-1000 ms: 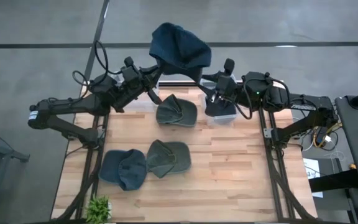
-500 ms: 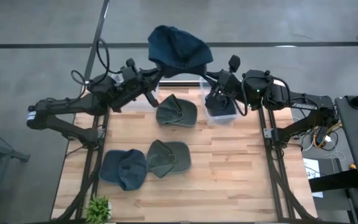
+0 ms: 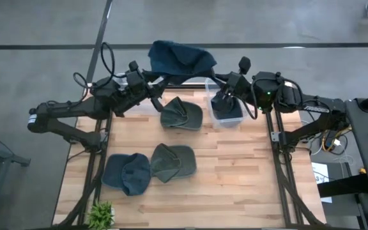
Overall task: Pick & Place hat
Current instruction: Put the bottom blue cap into the right transparent bin
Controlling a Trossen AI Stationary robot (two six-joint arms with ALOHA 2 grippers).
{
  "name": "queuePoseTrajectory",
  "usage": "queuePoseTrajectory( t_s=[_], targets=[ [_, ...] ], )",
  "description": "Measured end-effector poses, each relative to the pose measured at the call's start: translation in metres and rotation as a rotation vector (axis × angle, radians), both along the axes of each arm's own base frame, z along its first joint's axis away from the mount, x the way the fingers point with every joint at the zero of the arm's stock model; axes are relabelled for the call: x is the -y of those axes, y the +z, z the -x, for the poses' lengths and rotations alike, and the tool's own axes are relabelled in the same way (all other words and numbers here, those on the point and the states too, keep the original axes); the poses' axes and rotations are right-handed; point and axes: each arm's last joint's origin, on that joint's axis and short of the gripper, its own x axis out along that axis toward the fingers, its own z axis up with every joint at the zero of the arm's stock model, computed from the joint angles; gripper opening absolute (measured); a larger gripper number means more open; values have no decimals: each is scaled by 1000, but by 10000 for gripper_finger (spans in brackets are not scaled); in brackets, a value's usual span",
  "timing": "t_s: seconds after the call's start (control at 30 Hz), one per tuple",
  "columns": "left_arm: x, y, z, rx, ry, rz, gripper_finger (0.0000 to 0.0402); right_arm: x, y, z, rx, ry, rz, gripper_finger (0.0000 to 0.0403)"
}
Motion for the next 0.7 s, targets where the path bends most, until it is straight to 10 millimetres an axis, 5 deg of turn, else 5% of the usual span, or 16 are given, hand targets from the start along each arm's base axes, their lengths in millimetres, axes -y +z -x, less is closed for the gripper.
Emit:
queuePoseTrajectory(
  t_s=[0.33, 0.7],
  targets=[
    [1, -7, 1, -70, 2, 54, 167, 6, 32, 35, 48, -226, -35, 9],
    [3, -30, -6, -188, -50, 135, 167, 23, 37, 74, 3, -417, -301, 10]
  ],
)
